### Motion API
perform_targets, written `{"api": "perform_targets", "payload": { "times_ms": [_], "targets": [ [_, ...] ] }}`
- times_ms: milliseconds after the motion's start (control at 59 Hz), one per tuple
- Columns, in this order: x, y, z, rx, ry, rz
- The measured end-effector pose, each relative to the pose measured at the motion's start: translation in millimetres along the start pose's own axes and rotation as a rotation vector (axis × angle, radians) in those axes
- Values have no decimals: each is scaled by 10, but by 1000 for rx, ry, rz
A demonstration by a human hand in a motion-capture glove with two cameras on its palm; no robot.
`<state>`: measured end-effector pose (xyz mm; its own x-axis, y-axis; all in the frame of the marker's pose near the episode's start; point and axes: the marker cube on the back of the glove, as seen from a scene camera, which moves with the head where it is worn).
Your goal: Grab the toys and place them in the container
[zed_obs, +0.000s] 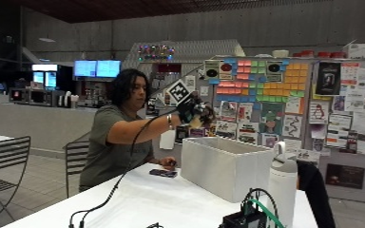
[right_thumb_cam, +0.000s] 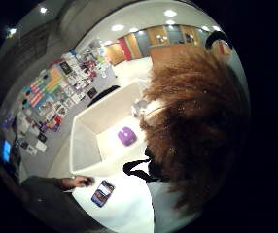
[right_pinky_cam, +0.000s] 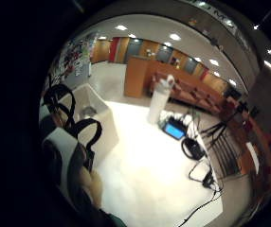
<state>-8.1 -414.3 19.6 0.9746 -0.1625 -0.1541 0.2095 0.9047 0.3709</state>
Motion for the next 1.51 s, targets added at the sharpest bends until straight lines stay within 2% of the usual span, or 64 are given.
{"api": "perform_targets", "payload": {
  "times_ms": [85, 186, 254, 305, 440, 542, 576, 644, 728, 779, 898, 982, 1016, 1220, 1321, 1372, 1457, 1508],
  "targets": [
    [-440, -641, -169, 21, 66, 154],
    [-932, -1338, -365, 33, -119, 198],
    [-923, -1551, -286, -19, -45, 134],
    [-955, -1689, -230, -65, -57, 180],
    [-946, -1926, 0, -182, -75, 345],
    [-975, -1792, 157, -285, -129, 129],
    [-930, -1755, 232, -329, -95, 163],
    [-866, -1728, 380, -388, 54, 335],
    [-852, -1646, 383, -375, -5, 269],
    [-838, -1564, 373, -388, -40, 192],
    [-879, -1364, 320, -401, -66, 128],
    [-781, -1128, 261, -412, 39, 192],
    [-765, -989, 225, -414, 56, 168],
    [-689, 129, 17, -467, -39, 87],
    [-518, 760, -20, -514, 23, 22],
    [-626, 1059, -95, -539, -72, -18],
    [-724, 1510, -164, -547, -79, 4],
    [-803, 1748, -233, -551, -176, 23]
  ]
}}
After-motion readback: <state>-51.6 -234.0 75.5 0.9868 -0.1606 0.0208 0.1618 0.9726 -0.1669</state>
